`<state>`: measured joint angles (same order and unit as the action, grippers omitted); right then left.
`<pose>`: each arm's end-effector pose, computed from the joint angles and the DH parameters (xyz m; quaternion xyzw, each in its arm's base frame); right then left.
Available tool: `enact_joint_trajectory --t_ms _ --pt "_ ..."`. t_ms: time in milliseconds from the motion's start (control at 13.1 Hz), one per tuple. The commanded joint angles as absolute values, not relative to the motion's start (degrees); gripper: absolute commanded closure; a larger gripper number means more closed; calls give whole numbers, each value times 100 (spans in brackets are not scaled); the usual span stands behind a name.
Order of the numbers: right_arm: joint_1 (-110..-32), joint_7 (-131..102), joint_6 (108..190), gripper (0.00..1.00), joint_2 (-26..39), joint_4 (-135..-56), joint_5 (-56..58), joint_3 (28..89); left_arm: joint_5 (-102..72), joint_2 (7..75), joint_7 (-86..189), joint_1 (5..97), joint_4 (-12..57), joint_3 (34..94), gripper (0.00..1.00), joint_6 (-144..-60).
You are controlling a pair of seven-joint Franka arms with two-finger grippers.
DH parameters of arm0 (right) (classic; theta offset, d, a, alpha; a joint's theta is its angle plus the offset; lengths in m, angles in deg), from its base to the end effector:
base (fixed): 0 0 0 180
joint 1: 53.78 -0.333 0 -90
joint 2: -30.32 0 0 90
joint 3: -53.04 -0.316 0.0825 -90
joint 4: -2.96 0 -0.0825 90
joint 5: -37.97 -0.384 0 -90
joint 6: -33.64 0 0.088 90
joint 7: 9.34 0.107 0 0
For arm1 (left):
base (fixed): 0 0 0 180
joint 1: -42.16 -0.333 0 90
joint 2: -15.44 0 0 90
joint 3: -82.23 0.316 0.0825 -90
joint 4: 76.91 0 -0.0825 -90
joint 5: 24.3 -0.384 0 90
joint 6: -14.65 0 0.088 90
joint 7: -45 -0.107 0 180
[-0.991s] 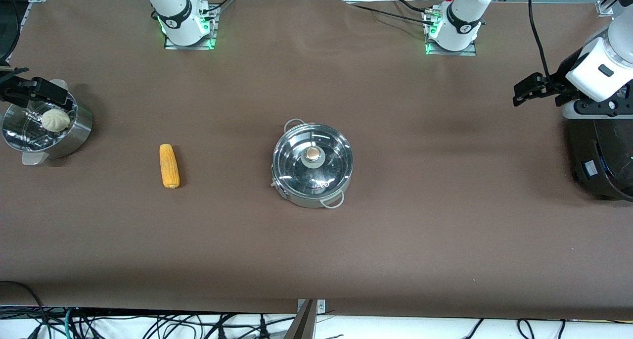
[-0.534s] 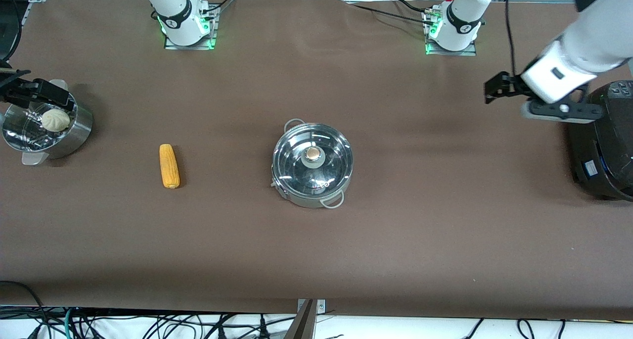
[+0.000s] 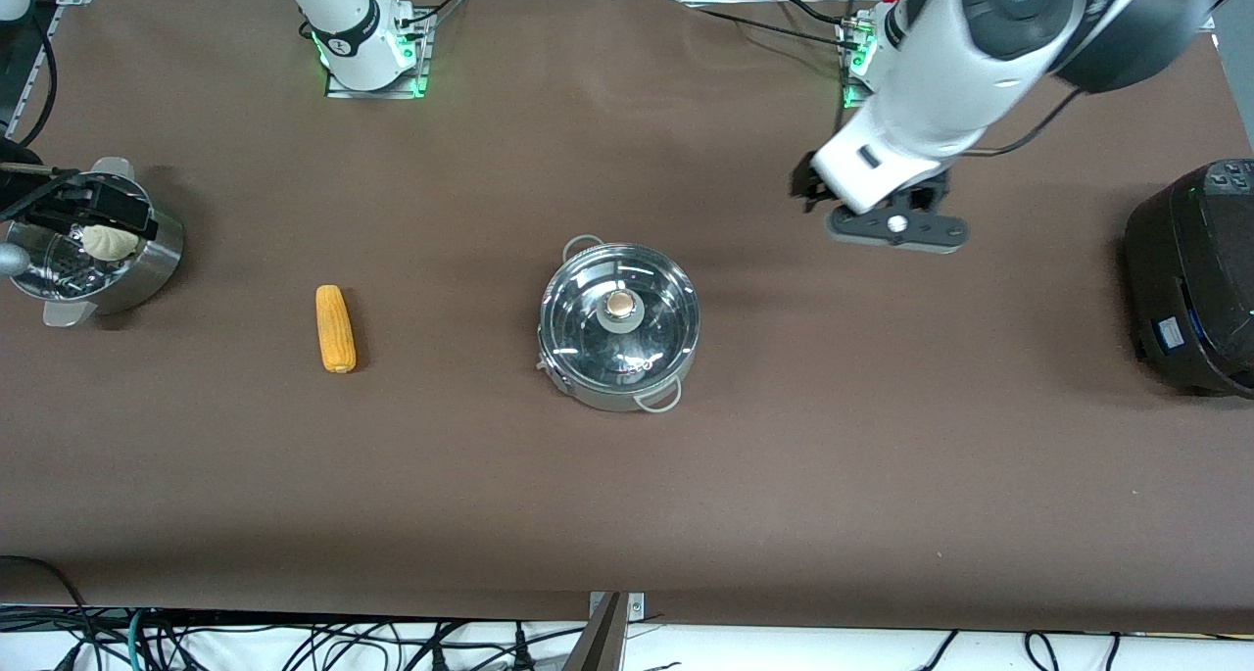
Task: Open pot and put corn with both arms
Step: 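Reach the left gripper to the lid knob while the right gripper approaches the corn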
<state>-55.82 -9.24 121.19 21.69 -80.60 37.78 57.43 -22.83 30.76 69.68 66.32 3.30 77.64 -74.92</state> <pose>0.5945 -0.0206 0.5873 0.9990 -0.0212 -0.0403 0.0033 0.5536 -0.2997 0.5461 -0.9978 0.0340 0.0566 0.0022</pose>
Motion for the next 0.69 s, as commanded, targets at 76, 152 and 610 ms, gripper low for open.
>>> enact_joint_trajectory --t_ms 76,152,610 --pt "-5580 -952 12276 0 1628 -7957 3595 5761 -2166 4038 7723 7089 -413 7836 0 -8427" --pt "-5589 -952 12320 0 1513 -7956 3586 5752 -2166 4179 7978 7203 -413 7836 0 -8788" --pt "-5861 -1301 13591 0 722 -8280 3281 5734 -2201 5076 8841 7942 -378 7836 0 -10257"
